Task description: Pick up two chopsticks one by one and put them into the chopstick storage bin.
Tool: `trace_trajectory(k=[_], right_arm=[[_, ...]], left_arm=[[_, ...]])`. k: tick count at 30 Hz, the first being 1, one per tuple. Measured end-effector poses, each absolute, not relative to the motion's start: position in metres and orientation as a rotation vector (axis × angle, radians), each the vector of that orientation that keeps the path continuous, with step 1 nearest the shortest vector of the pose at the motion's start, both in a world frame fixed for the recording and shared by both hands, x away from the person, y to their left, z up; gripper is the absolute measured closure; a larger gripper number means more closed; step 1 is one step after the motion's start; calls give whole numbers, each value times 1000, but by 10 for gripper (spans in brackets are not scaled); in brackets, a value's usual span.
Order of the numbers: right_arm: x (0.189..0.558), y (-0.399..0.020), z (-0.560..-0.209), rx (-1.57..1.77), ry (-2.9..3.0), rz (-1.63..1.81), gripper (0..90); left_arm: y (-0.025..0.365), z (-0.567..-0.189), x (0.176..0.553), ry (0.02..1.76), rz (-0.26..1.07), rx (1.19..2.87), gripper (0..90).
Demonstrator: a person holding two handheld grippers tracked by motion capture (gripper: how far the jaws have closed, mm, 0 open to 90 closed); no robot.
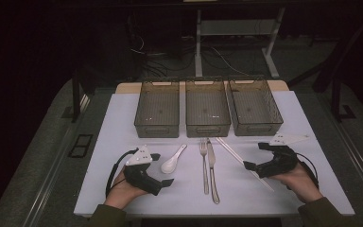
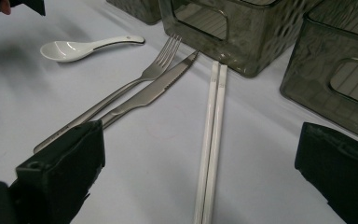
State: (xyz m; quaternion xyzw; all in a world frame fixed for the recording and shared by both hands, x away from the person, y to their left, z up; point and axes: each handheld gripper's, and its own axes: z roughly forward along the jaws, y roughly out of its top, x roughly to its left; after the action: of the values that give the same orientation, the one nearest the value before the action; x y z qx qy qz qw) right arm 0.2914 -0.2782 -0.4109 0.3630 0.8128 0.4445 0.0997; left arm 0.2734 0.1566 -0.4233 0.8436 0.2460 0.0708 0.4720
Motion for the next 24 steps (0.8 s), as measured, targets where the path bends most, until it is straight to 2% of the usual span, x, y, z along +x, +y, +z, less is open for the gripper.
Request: trace_trajectory(k=[3, 21, 23, 24], right_arm=[[295, -276, -410, 1067, 2412, 1317, 44], [321, -257, -411, 1086, 2445, 1280, 64], [324, -255, -412, 1095, 2453, 1272, 73], [325, -254, -412, 1088, 2460, 1273, 114]], left_arm=[[156, -424, 273, 600, 169, 2062, 0], [156, -423, 274, 593, 164, 2059, 0], [156, -424, 274, 594, 164, 2058, 0], [156, -424, 274, 593, 164, 2058, 0]])
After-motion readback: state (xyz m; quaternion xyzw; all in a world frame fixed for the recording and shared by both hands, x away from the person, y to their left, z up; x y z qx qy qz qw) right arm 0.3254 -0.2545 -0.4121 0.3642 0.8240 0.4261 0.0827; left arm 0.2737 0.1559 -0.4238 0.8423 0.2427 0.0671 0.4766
